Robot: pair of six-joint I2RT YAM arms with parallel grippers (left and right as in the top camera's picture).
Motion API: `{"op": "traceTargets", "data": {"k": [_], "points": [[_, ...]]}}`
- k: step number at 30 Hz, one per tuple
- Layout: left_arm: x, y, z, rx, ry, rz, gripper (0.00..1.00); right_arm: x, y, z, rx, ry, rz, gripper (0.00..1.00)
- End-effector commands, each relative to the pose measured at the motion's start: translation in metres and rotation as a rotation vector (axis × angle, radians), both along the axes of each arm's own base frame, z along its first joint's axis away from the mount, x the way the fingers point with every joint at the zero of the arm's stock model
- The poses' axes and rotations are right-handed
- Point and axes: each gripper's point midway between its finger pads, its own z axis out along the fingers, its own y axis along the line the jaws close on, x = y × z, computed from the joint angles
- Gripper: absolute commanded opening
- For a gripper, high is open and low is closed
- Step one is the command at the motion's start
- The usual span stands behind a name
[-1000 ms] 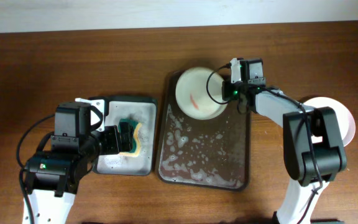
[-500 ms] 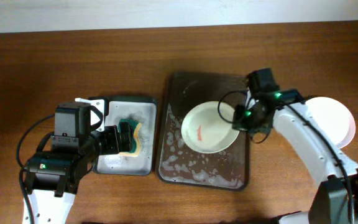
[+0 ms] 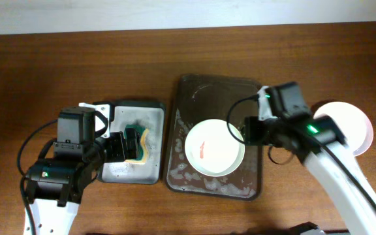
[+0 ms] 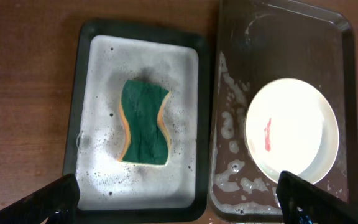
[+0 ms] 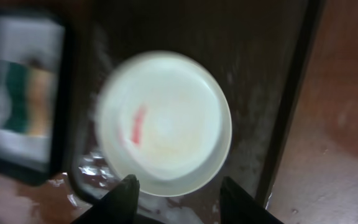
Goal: Clean dirty plates on tray and stack at the side
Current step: 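Pull the last white plate to the tray center with right gripper, then grasp the sponge with left gripper and bring it to the plate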
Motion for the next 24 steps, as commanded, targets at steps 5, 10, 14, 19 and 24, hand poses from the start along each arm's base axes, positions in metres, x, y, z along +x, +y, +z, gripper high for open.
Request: {"op": "traceTargets", "data": {"k": [5,10,14,19,24], "points": [[0.005,-0.010,0.004,-0.041,-0.021,-0.044,1.00,-0.033,-0.008,0.057,0.018,-0.196,0.070,0.62],[0.002,-0.008,-0.007,-0.026,0.029,-0.040,0.90,-0.042,-0.010,0.040,-0.005,-0.103,0.072,0.61],[-0.001,-0.001,-0.059,0.052,0.163,-0.010,0.74,-0.038,-0.009,0.032,-0.014,-0.070,0.072,0.60],[-0.001,-0.010,-0.148,0.071,0.337,-0.014,0.56,-0.036,-0.008,0.025,-0.020,-0.042,0.073,0.58],[0.024,-0.013,-0.198,0.086,0.388,0.009,0.41,-0.035,-0.008,0.025,-0.021,-0.040,0.073,0.55]]}}
